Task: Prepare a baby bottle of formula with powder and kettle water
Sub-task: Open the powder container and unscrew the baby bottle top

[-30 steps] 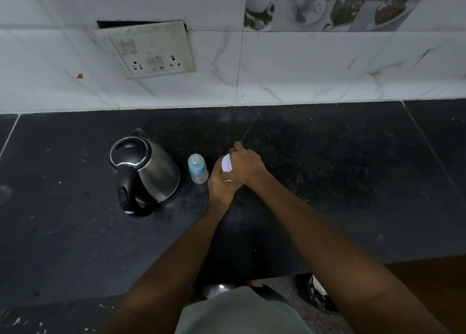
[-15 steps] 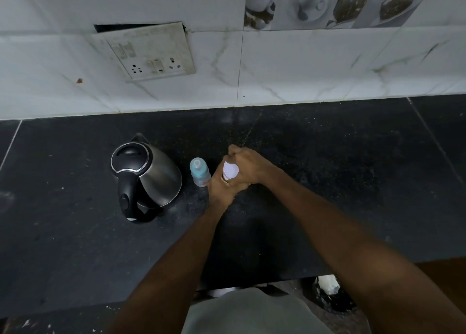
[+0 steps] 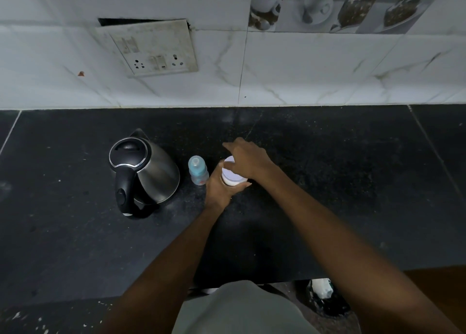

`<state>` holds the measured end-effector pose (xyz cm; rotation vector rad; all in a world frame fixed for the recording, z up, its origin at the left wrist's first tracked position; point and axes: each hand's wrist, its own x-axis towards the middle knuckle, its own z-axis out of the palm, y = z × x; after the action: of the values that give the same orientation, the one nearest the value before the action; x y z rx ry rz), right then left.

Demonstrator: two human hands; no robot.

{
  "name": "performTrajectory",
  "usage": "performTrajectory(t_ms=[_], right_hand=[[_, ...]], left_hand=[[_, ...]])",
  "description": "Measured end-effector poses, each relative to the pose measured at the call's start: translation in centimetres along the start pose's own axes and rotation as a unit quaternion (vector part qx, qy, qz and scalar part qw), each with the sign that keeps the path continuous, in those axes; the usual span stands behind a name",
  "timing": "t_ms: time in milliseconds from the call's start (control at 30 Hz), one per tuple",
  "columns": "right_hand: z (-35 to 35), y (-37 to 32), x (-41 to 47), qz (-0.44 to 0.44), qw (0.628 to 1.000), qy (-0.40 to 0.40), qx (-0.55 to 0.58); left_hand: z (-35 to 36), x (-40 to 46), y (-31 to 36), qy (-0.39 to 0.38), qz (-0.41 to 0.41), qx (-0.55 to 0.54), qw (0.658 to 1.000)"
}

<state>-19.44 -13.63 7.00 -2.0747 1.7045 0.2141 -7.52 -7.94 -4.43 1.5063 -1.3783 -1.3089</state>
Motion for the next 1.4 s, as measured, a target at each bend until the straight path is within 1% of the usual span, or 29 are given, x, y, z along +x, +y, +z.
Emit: performTrajectory(t_ms=[33,100,167,233,333,500,567,633,700,767,833,900,967,1100,1200,1233,1300,1400], right_hand=[[0.0,-0.6,-0.3,0.035,0.999,0.007,-0.032],[0.5,-1.5,-0.9,0.094,0.994,-0.001,-0.053],[1.3,-1.8,-1.2,0.137,0.99,-0.015,-0.035],[2.0,-1.9,-1.3,0.153,0.988,-0.016,-0.002],[1.7,-2.0,-1.2,0.134,0.99,-0.031,0.041],[0.5,-1.5,-1.1,0.046,0.995,-0.09,-0.019],[0.1,-1.4,-1.3,0.022,0.994,-0.109,-0.007],[-0.1,-1.4,-1.5,0.01,0.995,-0.1,0.021],[0.0,-1.7,-1.7,0.035,0.998,-0.05,0.005],[0.2,-2.3,-1.8,0.093,0.995,-0.006,-0.036],[0.7,-3.0,-1.7,0.136,0.99,0.002,-0.037],[1.1,-3.2,-1.6,0.138,0.99,0.0,-0.031],[0.9,-3.0,-1.7,0.105,0.994,-0.021,-0.031],[-0.6,-1.8,-1.7,0.008,0.996,-0.089,-0.025],[-0.9,-1.1,-1.2,-0.018,0.993,-0.119,0.006],[-0.8,-0.9,-1.1,-0.021,0.993,-0.114,0.016],[-0.6,-0.8,-0.9,-0.011,0.997,-0.076,0.02],[-0.3,-1.1,-1.0,0.058,0.998,-0.012,-0.033]], left_hand=[[-0.1,-0.2,0.2,0.0,0.002,-0.009,1.0],[-0.2,-0.2,0.3,-0.011,0.004,-0.021,1.0],[-0.4,-0.1,0.3,-0.029,0.013,-0.028,0.999],[-0.7,-0.1,0.4,-0.033,0.022,-0.034,0.999],[-0.9,-0.6,0.4,-0.031,0.02,-0.05,0.998],[-1.3,-0.1,-0.5,-0.036,0.008,-0.048,0.998],[-1.3,0.2,-0.9,-0.039,0.006,-0.043,0.998],[-1.2,0.0,-0.8,-0.038,0.003,-0.035,0.999],[-1.1,0.0,-0.7,-0.031,0.002,-0.031,0.999],[-1.0,0.0,-0.8,-0.03,0.0,-0.034,0.999],[-1.1,0.0,-0.8,-0.03,-0.007,-0.033,0.999],[-1.1,0.0,-0.6,-0.032,-0.004,-0.028,0.999],[-1.2,0.0,-0.4,-0.034,-0.002,-0.026,0.999],[-1.3,0.1,-0.5,-0.028,-0.015,-0.036,0.999],[-1.4,0.1,-0.3,-0.027,-0.02,-0.035,0.999],[-1.3,0.0,-0.2,-0.029,-0.016,-0.037,0.999],[-1.3,0.0,-0.1,-0.035,-0.006,-0.039,0.999],[-1.3,0.0,0.0,-0.039,0.006,-0.031,0.999]])
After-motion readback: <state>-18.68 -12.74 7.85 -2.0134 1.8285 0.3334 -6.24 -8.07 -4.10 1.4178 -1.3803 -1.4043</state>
